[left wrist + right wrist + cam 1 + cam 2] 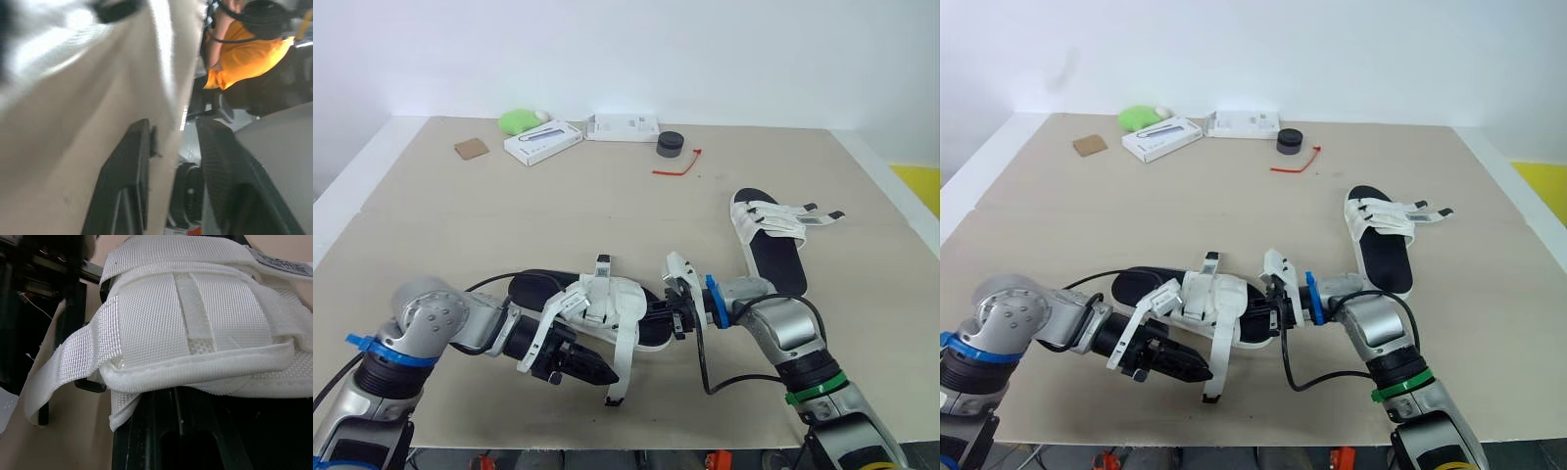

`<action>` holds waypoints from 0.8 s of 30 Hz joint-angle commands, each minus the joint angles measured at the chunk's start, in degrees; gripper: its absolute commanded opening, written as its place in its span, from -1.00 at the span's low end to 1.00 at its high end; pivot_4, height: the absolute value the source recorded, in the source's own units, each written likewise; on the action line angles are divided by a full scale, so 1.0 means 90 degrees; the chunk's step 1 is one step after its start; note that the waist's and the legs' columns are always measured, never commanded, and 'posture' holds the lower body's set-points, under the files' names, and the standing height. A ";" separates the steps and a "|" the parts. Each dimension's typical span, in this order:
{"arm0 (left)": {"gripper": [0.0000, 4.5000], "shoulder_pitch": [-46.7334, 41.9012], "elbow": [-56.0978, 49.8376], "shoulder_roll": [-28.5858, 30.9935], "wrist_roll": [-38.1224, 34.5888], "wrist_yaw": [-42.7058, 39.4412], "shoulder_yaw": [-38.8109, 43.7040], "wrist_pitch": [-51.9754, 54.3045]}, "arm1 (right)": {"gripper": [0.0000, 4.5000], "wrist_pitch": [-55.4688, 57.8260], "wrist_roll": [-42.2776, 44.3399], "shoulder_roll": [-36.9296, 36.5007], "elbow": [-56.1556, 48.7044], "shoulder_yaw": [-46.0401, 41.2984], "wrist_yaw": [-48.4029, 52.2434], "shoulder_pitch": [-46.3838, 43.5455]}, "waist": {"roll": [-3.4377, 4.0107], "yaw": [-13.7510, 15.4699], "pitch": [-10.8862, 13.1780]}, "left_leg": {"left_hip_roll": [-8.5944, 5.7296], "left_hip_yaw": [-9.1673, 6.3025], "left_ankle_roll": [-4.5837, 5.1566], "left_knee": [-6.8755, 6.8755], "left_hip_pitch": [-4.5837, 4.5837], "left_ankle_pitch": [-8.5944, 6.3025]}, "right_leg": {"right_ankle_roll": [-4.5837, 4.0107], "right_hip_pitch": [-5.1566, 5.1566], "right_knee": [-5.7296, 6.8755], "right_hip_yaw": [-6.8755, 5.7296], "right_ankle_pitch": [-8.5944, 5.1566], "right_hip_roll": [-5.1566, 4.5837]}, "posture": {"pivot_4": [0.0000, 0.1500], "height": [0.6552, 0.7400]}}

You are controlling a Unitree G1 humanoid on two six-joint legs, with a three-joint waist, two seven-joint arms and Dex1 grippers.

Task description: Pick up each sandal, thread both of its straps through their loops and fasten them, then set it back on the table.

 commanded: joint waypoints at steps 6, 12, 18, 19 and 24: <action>-0.48 -0.0527 0.0503 -0.0645 0.0432 -0.0413 -0.0242 -0.0076 | -1.00 0.0243 -0.0158 0.0016 0.0062 0.0300 -0.0216 0.0240 | 0.0000 0.0000 0.0000 | 0.0000 0.0001 0.0001 -0.0004 -0.0001 0.0000 | 0.0005 0.0007 0.0000 0.0000 0.0002 0.0000 | 1.00 1.00; -0.96 -0.0480 0.0789 -0.0917 0.0177 -0.0444 0.0277 0.0217 | -1.00 0.0304 -0.0129 -0.0066 -0.0059 0.0234 -0.0270 0.0361 | 0.0000 0.0039 0.0000 | -0.0001 0.0000 0.0003 0.0000 -0.0001 0.0002 | 0.0009 0.0007 -0.0001 0.0000 0.0003 -0.0001 | 1.00 1.00; -0.96 -0.0620 0.0962 -0.1088 0.0149 -0.0317 0.0649 0.0500 | -1.00 0.0328 -0.0133 -0.0042 -0.0008 0.0216 -0.0270 0.0275 | 0.0000 0.0040 0.0000 | -0.0002 -0.0001 0.0003 0.0002 -0.0001 0.0002 | 0.0012 0.0011 -0.0002 0.0000 0.0004 -0.0001 | 1.00 1.00; -0.96 -0.0681 0.1009 -0.1022 -0.0030 -0.0368 0.0698 0.0530 | -1.00 0.0326 -0.0134 -0.0035 0.0012 0.0212 -0.0267 0.0256 | 0.0000 0.0040 0.0000 | -0.0002 0.0000 0.0003 0.0002 -0.0001 0.0002 | 0.0020 0.0011 -0.0002 0.0000 0.0009 -0.0001 | 1.00 1.00; -0.96 -0.1151 0.1275 -0.0298 -0.1566 -0.0776 0.0933 0.0547 | -1.00 0.0288 -0.0140 -0.0053 0.0079 0.0214 -0.0219 0.0205 | -0.0001 0.0036 0.0011 | 0.0000 -0.0001 0.0003 0.0001 -0.0009 0.0002 | 0.0039 0.0007 -0.0002 -0.0001 0.0021 0.0001 | 1.00 1.00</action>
